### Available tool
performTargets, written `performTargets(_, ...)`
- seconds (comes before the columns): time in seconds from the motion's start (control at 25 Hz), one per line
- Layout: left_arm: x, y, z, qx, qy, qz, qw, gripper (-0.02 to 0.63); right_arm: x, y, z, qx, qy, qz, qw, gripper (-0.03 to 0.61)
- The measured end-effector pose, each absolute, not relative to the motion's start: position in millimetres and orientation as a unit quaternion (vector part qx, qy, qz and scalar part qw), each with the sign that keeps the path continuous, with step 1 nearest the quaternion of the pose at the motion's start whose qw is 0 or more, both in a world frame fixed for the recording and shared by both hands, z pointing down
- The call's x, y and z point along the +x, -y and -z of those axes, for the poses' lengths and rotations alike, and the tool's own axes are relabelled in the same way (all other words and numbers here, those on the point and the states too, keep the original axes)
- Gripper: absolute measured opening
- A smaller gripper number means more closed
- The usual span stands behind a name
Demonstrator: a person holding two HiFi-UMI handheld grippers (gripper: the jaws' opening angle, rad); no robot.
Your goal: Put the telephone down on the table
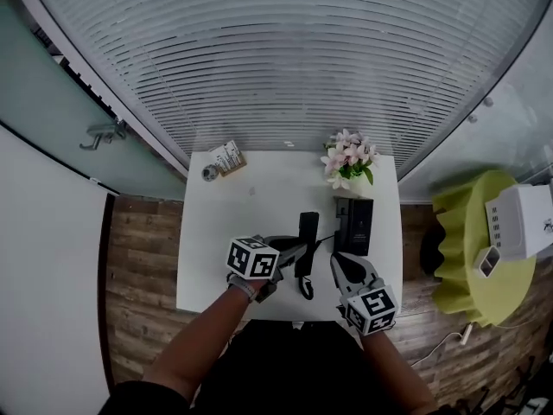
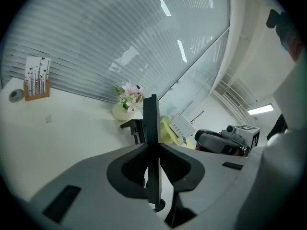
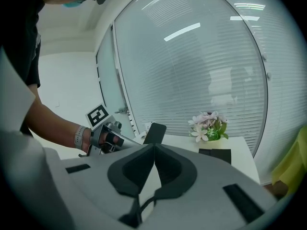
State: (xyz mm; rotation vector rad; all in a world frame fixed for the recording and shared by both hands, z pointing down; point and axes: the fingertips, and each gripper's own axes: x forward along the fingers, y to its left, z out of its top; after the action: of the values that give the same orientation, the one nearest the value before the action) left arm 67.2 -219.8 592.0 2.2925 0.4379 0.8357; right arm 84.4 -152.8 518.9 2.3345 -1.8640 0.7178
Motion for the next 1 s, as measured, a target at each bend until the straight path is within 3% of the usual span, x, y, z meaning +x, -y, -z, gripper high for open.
performTargets(1.0,-24,352,-630,0.869,-0.112,-0.362,0.319,0.077,25,268,-536,0.716,0.657,-0.223,0.078,0.023)
